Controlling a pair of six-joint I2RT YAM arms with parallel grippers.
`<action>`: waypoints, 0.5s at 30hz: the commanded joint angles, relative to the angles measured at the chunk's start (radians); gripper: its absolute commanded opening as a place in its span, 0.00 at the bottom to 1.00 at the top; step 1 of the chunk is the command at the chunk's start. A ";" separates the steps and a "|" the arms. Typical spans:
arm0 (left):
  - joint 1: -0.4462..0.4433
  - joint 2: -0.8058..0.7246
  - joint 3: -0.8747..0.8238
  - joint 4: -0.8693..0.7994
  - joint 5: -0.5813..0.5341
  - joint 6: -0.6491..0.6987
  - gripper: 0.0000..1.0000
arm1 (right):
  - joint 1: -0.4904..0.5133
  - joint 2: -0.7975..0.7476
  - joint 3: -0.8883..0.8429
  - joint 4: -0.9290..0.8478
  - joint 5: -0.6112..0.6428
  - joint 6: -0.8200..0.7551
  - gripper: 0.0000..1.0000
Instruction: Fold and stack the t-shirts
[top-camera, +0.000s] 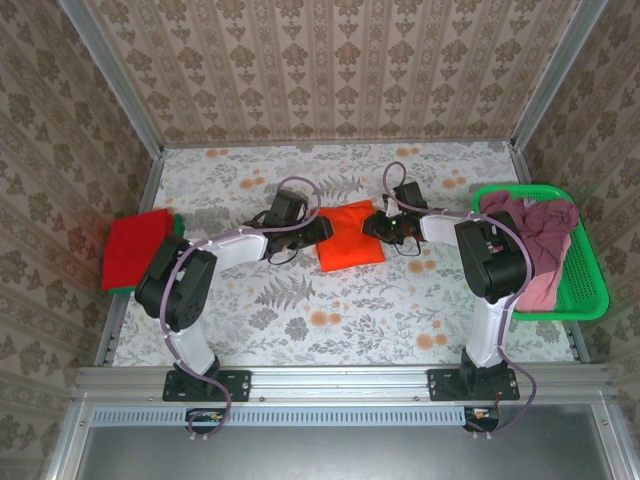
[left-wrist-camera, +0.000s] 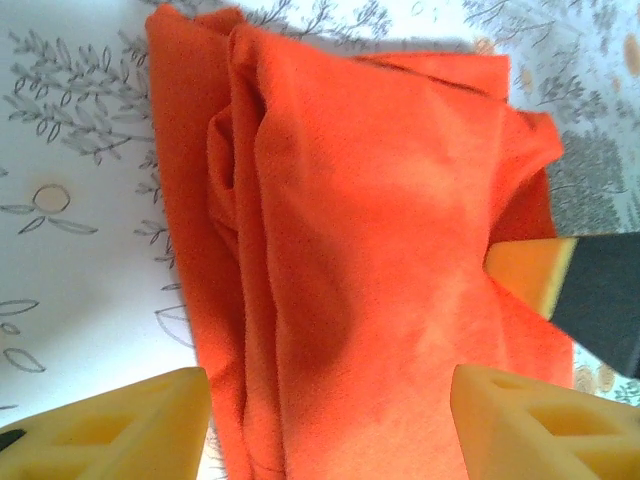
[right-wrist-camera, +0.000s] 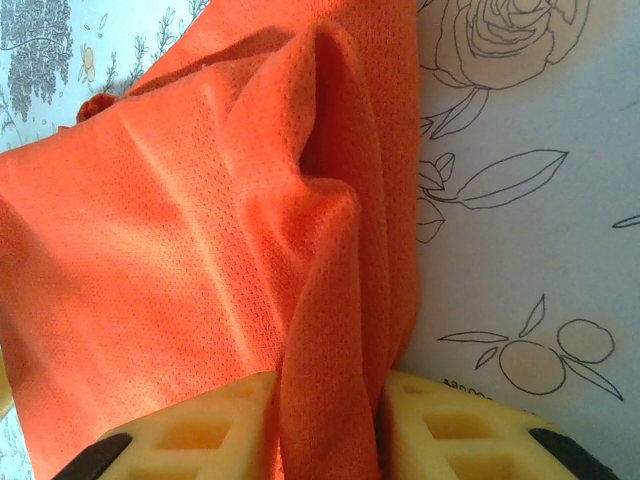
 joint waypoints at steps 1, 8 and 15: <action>-0.010 0.042 0.043 -0.078 -0.015 0.026 0.67 | 0.005 0.019 -0.014 0.003 -0.020 0.013 0.30; -0.016 0.119 0.075 -0.030 0.045 -0.019 0.66 | 0.006 0.016 -0.015 0.002 -0.021 0.012 0.30; -0.019 0.155 0.081 0.024 0.085 -0.051 0.58 | 0.013 0.025 -0.017 0.020 -0.043 0.029 0.30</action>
